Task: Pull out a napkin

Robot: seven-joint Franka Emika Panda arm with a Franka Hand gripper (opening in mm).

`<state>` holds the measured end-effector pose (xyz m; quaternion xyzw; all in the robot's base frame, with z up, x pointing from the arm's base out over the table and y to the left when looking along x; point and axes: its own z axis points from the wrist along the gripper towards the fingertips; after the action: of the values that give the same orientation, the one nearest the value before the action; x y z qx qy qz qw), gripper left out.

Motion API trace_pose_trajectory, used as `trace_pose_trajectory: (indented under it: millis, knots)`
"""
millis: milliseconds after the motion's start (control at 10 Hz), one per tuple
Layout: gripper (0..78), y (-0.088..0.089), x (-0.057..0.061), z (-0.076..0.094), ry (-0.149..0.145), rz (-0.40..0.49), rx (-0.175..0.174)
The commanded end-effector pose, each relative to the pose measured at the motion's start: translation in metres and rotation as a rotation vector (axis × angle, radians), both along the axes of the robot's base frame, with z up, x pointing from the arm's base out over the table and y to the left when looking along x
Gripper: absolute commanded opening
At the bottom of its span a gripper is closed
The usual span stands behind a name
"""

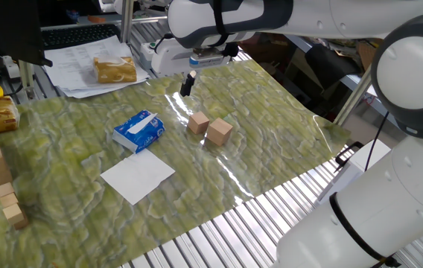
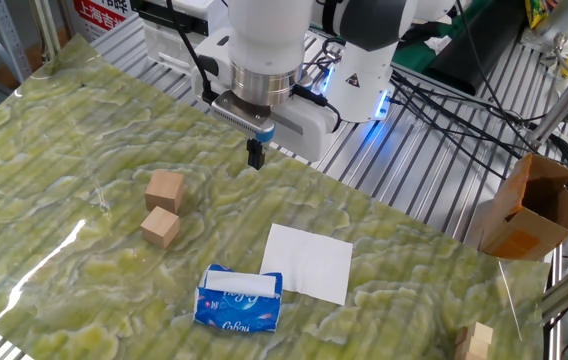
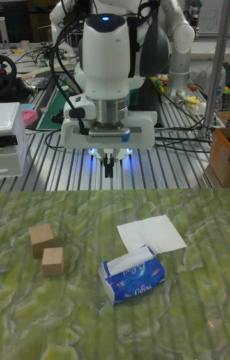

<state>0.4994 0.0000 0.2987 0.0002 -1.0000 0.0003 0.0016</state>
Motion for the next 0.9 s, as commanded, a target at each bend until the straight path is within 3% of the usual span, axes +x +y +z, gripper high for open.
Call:
trace_pose_trajectory:
  millis: [100,200,600,800,900]
  knots:
    - [0.0,0.0,0.0,0.0,0.014,0.083,0.007]
    - [0.0,0.0,0.0,0.0,0.017,0.087,-0.027]
    - [0.0,0.0,0.0,0.0,0.017,0.087,-0.026]
    - [0.0,0.0003,0.0,0.0001,0.005,0.075,-0.01]
    - [0.0,0.0039,0.0019,0.0002,-0.04,0.047,0.037]
